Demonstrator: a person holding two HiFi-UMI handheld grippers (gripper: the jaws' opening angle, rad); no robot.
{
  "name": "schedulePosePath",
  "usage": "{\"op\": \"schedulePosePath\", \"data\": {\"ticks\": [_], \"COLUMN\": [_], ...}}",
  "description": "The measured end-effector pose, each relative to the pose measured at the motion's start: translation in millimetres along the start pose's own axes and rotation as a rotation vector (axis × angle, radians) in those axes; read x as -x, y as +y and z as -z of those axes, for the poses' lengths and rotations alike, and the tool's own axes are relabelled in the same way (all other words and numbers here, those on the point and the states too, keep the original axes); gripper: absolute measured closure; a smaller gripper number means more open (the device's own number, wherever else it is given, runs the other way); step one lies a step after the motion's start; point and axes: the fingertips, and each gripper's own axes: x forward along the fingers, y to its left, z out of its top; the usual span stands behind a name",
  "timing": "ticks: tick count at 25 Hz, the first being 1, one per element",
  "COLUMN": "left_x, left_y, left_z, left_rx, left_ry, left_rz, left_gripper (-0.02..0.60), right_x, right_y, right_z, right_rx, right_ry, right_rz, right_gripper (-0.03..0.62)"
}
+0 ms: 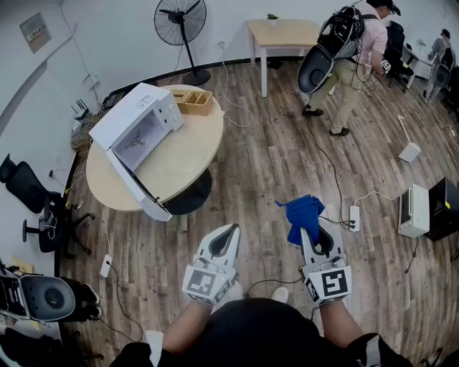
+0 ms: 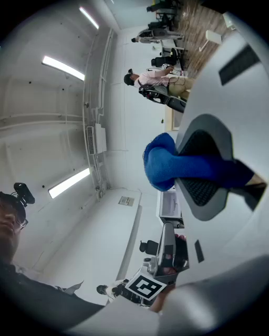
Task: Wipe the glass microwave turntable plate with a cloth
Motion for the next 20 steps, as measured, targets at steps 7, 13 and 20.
{"op": "schedulePosePath", "data": {"ticks": [7, 13, 20], "left_x": [5.8, 22.5, 52.5], "left_y": [19.3, 54.5, 97.7], "left_z": [-1.6, -1.1, 0.4], "left_rx": [0.003, -0.010, -0.015], "left_ry": [-0.005, -0.012, -0.012], "left_rz": [0.000, -0.012, -0.016], "left_gripper": [0.575, 0.575, 0.575], "right_x": [-15.0, -36.9, -60.8], "right_y": [17.0, 44.1, 87.6], "right_z": [-5.7, -8.6, -9.5], "right_rx": [0.008, 0.015, -0.021], "right_ry": [-0.010, -0.006, -0.023], "right_rz": [-0.018, -0.017, -0.020], "right_gripper": [0.526, 0.523, 0.522]}}
